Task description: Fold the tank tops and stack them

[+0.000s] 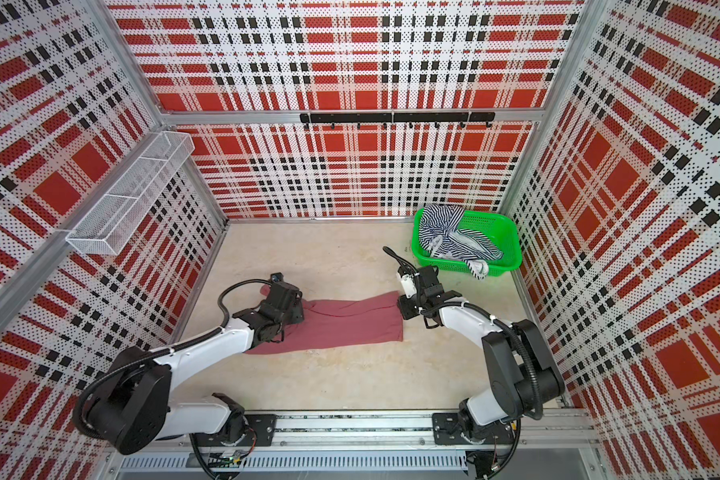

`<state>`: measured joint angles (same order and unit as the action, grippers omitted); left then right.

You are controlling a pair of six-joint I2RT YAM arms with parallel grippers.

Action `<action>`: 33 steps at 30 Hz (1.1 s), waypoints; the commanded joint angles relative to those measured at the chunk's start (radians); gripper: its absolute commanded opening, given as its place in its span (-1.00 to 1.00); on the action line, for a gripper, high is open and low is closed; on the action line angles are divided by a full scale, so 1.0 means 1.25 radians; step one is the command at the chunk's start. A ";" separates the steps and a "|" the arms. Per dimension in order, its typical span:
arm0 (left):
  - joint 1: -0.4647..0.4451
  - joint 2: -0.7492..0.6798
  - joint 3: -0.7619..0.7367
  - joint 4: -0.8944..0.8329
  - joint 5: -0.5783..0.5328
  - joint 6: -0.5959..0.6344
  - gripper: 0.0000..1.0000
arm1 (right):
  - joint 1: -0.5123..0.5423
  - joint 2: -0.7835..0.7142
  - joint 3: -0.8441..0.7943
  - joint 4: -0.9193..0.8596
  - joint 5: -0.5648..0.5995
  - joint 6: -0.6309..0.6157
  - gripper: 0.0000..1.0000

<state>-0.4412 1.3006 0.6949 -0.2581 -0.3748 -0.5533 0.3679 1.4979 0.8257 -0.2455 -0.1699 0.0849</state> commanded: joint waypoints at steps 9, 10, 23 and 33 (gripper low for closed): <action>0.294 0.129 0.165 0.028 0.122 0.131 0.22 | 0.063 0.085 0.157 -0.041 0.024 0.191 -0.20; 0.291 0.165 0.196 -0.007 0.102 0.143 0.25 | 0.069 0.092 0.161 -0.043 0.029 0.196 -0.20; 0.299 0.371 0.309 -0.085 0.054 0.214 -0.21 | 0.073 0.128 0.156 -0.023 0.020 0.279 -0.24; 0.328 0.251 0.189 0.055 0.091 0.172 -0.77 | 0.080 0.180 0.066 0.084 0.039 0.431 -0.37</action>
<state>-0.0559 1.7031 0.9836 -0.2813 -0.2863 -0.3157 0.4629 1.7031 0.9443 -0.2020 -0.1360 0.5426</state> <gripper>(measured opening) 0.115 0.318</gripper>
